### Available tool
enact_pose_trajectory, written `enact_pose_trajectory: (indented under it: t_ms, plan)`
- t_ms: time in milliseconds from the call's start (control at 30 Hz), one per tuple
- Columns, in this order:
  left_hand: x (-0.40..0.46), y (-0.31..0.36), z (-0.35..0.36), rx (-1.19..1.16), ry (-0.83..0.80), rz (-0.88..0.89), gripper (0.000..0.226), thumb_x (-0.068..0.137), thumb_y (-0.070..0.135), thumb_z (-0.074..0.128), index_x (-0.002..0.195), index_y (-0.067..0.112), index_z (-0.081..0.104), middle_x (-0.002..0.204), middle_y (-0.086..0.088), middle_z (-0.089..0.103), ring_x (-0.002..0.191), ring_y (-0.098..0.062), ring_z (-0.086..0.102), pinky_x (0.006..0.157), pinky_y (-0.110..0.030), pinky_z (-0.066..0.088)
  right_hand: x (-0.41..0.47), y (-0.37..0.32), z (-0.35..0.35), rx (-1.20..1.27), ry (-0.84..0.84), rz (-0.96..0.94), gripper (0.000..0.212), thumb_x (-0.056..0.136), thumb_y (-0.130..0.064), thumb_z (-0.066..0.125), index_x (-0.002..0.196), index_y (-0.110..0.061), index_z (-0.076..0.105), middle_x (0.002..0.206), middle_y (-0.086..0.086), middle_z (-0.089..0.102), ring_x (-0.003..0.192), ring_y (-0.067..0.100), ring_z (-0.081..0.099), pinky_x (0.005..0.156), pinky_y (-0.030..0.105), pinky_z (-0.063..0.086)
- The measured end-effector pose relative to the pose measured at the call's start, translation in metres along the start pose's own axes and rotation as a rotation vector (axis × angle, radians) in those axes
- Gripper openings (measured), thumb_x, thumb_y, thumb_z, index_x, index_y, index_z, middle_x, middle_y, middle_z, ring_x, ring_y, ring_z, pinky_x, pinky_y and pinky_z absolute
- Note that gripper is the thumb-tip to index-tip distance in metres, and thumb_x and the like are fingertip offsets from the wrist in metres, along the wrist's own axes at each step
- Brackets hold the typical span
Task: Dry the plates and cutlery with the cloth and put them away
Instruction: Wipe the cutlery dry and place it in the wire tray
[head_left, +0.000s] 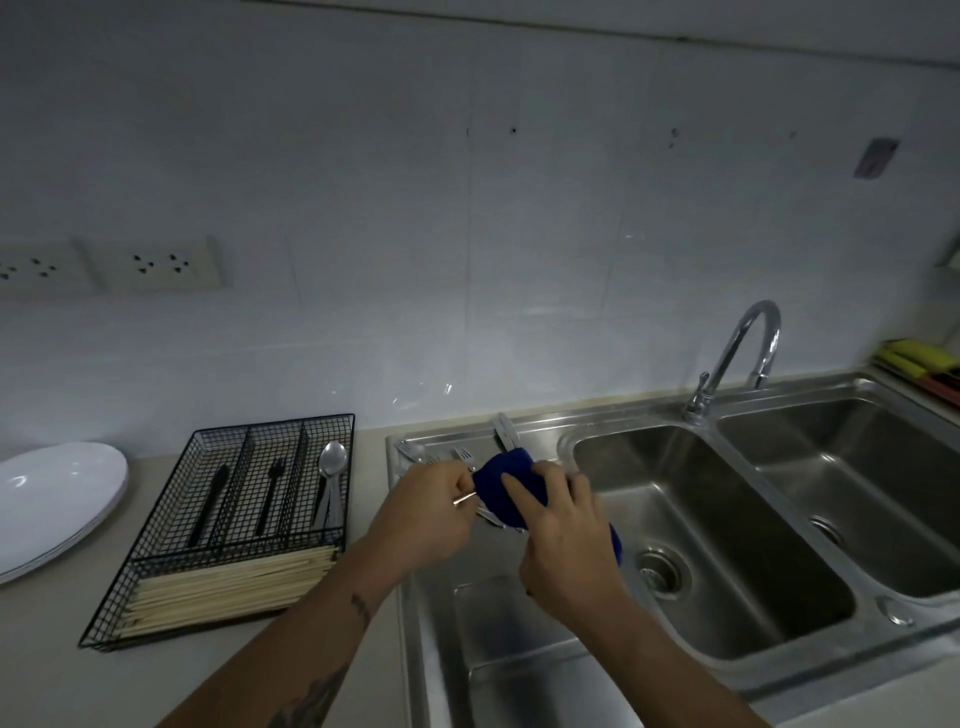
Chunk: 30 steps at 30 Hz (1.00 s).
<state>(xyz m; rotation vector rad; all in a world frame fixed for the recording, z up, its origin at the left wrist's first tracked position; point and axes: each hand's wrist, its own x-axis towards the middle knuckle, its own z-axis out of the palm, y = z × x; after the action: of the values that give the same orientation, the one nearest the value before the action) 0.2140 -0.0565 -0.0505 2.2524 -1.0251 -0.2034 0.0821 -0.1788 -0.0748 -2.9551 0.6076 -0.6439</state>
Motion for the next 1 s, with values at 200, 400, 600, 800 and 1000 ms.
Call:
enact_pose_trajectory:
  t_ms: [200, 400, 600, 800, 1000]
  plan:
    - [-0.02, -0.003, -0.008, 0.08, 0.036, 0.018, 0.009, 0.084, 0.023, 0.059, 0.077, 0.027, 0.062, 0.071, 0.012, 0.062, 0.064, -0.008, 0.058, 0.059, -0.029, 0.049, 0.002, 0.024, -0.009, 0.063, 0.11, 0.234, 0.067, 0.059, -0.002, 0.064, 0.125, -0.014, 0.059, 0.119, 0.014, 0.055, 0.09, 0.033, 0.052, 0.073, 0.044, 0.049]
    - [-0.019, 0.003, -0.01, 0.142, 0.059, 0.109, 0.019, 0.093, 0.02, 0.053, 0.09, 0.024, 0.071, 0.092, 0.01, 0.064, 0.083, -0.01, 0.057, 0.072, -0.029, 0.048, -0.009, 0.0, -0.021, 0.2, 0.236, 0.146, 0.069, 0.064, 0.005, 0.065, 0.129, -0.017, 0.058, 0.126, 0.01, 0.053, 0.1, 0.029, 0.05, 0.085, 0.034, 0.044]
    - [-0.022, 0.008, -0.007, 0.052, 0.037, 0.08, 0.018, 0.09, 0.019, 0.056, 0.084, 0.022, 0.073, 0.082, 0.01, 0.07, 0.076, -0.009, 0.063, 0.072, -0.03, 0.054, -0.025, 0.008, -0.006, 0.169, 0.146, 0.15, 0.071, 0.063, 0.003, 0.065, 0.131, -0.018, 0.056, 0.129, 0.007, 0.055, 0.099, 0.028, 0.051, 0.082, 0.041, 0.051]
    - [-0.022, 0.009, 0.0, -0.105, 0.018, 0.026, 0.028, 0.088, 0.011, 0.061, 0.065, 0.027, 0.065, 0.065, 0.007, 0.066, 0.062, -0.009, 0.062, 0.061, -0.028, 0.054, -0.036, 0.004, -0.01, 0.137, 0.101, -0.042, 0.069, 0.072, -0.007, 0.056, 0.138, -0.026, 0.047, 0.138, 0.002, 0.048, 0.102, 0.023, 0.047, 0.083, 0.035, 0.048]
    - [-0.026, 0.004, 0.007, -0.168, -0.021, -0.009, 0.025, 0.089, 0.013, 0.062, 0.067, 0.021, 0.071, 0.067, 0.01, 0.069, 0.059, 0.002, 0.06, 0.055, -0.015, 0.046, -0.037, 0.024, 0.002, 0.278, 0.142, 0.228, 0.07, 0.068, 0.003, 0.053, 0.132, -0.025, 0.053, 0.124, -0.002, 0.056, 0.097, 0.022, 0.047, 0.082, 0.042, 0.05]
